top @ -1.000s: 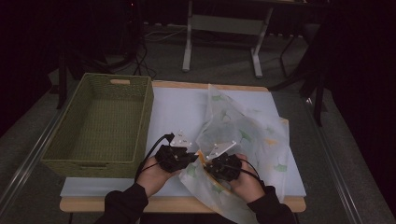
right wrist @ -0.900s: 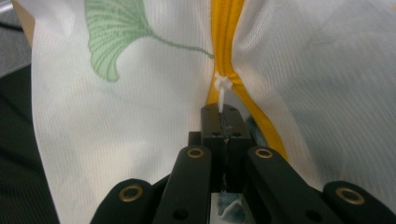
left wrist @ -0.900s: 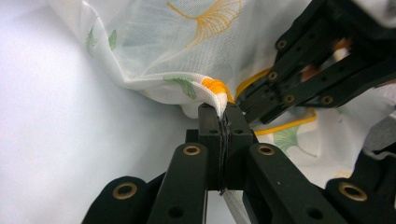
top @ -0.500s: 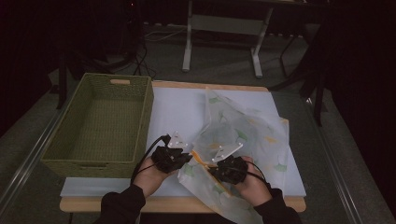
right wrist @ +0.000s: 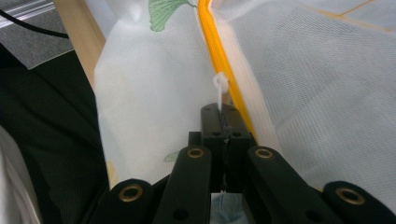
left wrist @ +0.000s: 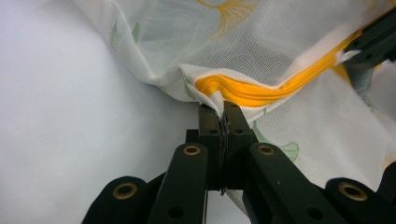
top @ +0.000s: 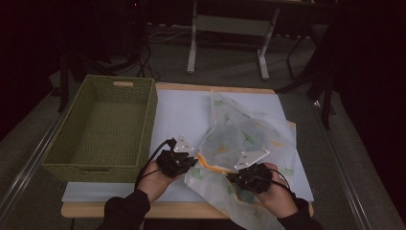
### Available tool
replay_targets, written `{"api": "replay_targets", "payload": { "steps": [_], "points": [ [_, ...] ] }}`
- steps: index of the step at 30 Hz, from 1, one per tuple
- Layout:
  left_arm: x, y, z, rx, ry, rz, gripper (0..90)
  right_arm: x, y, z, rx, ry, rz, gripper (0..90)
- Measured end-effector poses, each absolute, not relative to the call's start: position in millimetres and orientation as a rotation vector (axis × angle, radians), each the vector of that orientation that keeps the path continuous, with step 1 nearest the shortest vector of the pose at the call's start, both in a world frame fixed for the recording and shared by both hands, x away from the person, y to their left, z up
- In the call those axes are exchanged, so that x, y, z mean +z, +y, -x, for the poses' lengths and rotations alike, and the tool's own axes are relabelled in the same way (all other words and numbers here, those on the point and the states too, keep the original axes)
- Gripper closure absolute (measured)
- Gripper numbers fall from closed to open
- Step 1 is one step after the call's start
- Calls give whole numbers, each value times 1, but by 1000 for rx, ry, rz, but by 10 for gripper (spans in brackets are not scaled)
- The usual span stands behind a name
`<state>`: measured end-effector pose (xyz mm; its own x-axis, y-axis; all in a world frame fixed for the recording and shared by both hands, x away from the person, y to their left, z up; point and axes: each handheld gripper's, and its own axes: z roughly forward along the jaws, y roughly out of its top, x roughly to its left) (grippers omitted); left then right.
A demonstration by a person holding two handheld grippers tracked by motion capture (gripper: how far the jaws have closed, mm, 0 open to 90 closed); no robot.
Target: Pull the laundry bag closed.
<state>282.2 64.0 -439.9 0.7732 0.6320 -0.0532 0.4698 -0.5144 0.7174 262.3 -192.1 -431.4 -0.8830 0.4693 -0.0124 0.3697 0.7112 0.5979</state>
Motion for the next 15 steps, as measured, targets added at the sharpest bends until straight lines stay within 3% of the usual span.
{"api": "replay_targets", "payload": {
  "steps": [15],
  "points": [
    [-439,63,-283,271,813,-2212,889,-425,-240,-239,922,2721,-740,900]
  ]
}}
